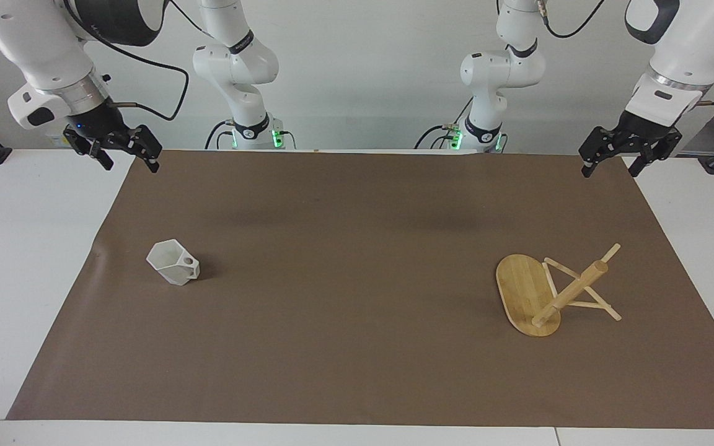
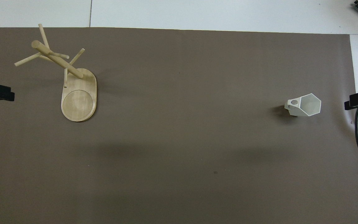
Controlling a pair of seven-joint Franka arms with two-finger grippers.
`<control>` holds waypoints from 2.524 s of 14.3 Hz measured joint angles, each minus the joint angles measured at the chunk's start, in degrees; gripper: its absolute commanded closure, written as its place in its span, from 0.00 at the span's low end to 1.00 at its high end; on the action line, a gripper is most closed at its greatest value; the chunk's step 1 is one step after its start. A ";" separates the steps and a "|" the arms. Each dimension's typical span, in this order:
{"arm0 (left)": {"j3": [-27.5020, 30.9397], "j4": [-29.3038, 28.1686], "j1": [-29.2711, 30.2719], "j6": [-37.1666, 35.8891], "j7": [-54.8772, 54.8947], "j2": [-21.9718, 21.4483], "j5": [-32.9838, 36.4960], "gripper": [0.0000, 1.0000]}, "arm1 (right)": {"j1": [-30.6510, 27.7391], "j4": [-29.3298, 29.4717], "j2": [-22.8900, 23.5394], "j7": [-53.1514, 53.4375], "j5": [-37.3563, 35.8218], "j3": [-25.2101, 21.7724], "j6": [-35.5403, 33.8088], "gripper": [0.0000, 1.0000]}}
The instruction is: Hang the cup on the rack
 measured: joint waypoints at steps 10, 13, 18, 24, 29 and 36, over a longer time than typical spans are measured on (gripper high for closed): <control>0.14 -0.20 0.06 1.06 1.90 0.28 0.00 0.00 | 0.50 -4.06 -0.50 -3.72 0.00 0.11 8.66 0.00; 0.11 -0.20 0.05 1.06 1.96 0.31 0.04 0.00 | 0.33 -9.20 -0.52 -7.56 0.00 -0.33 19.92 0.00; 0.09 -0.20 0.05 1.04 2.02 0.31 1.41 0.00 | 0.10 -13.03 5.15 -8.50 0.41 -1.11 27.94 0.00; 0.06 -0.36 0.05 1.03 2.04 0.32 1.46 0.00 | -0.57 -20.40 10.59 -15.53 0.51 -3.30 38.71 0.00; 0.06 -0.43 0.05 1.02 2.04 0.31 1.50 0.00 | -0.99 -22.99 10.58 -16.20 0.51 -3.43 40.72 0.01; 0.02 -0.44 0.04 0.97 2.08 0.31 1.50 0.00 | -1.14 -24.77 10.68 -16.20 0.52 -3.54 44.05 0.41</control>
